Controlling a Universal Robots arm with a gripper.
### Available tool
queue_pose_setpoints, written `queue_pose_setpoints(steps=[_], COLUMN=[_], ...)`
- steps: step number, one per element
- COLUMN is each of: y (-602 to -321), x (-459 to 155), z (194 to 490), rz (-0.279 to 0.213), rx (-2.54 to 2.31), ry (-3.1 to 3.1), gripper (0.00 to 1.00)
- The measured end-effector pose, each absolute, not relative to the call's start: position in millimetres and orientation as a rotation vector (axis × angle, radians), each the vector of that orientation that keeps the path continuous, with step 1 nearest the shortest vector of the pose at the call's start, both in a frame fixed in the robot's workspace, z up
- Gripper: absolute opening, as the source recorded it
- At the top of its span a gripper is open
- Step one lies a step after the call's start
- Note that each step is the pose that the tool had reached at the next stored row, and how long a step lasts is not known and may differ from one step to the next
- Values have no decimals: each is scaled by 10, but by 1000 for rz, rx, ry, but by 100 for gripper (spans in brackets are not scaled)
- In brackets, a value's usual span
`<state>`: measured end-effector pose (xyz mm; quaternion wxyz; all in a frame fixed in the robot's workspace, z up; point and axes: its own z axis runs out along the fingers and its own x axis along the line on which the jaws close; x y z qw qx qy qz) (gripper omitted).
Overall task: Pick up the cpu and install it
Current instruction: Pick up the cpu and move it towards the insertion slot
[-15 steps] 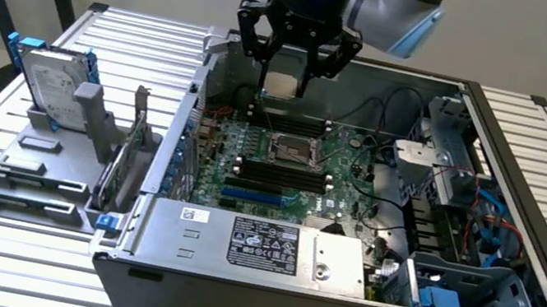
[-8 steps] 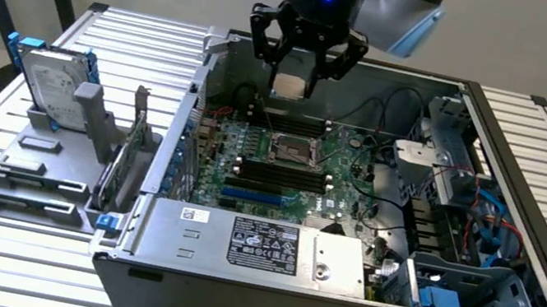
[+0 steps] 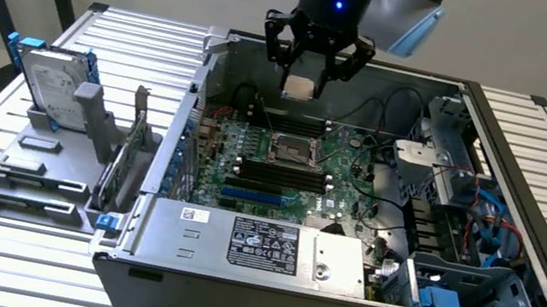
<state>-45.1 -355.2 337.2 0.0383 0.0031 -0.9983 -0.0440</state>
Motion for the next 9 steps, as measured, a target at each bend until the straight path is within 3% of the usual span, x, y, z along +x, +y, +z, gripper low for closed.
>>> queue_pose_setpoints(steps=[9], y=[-3347], x=[-366], z=[3210], rz=[-132], rx=[9], ry=[-3062], gripper=[54])
